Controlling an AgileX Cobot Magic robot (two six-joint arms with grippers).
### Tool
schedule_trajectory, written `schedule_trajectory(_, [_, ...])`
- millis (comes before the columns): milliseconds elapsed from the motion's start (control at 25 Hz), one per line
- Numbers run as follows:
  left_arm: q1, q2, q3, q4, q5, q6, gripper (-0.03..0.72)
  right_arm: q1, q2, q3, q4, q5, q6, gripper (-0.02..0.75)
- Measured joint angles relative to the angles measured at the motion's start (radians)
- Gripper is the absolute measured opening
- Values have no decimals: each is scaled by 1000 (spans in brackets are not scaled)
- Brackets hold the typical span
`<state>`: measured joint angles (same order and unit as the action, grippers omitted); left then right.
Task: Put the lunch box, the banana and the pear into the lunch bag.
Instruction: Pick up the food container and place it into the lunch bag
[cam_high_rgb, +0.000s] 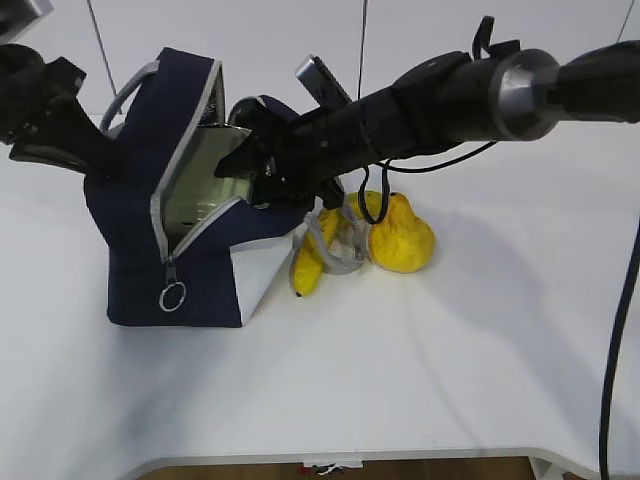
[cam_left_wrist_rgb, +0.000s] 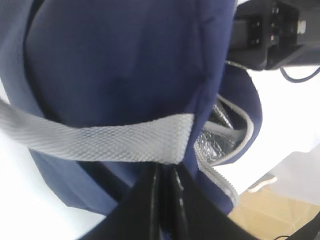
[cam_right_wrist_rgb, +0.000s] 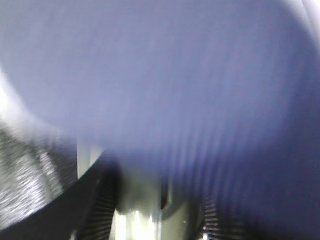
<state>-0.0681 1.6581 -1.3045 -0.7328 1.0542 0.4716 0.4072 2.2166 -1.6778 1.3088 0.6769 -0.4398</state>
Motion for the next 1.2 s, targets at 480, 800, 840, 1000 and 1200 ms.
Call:
schedule_trajectory(480, [0,42,0,3,9,0,-6,0,90,-46,-2,6,-2,377])
schedule_trajectory(800, [0,42,0,6,9,0,-6,0,92,-52,-64,32,-2,398])
schedule_trajectory(840, [0,42,0,6,9,0,-6,0,92,-52,-72,38,-2,409])
schedule_trajectory(1000, [0,42,0,6,7,0,-6,0,92,-55,-76,64,-2,475])
schedule_trajectory(1200, [0,42,0,6,6,0,-6,0,92,-91,-83,110,-2,521])
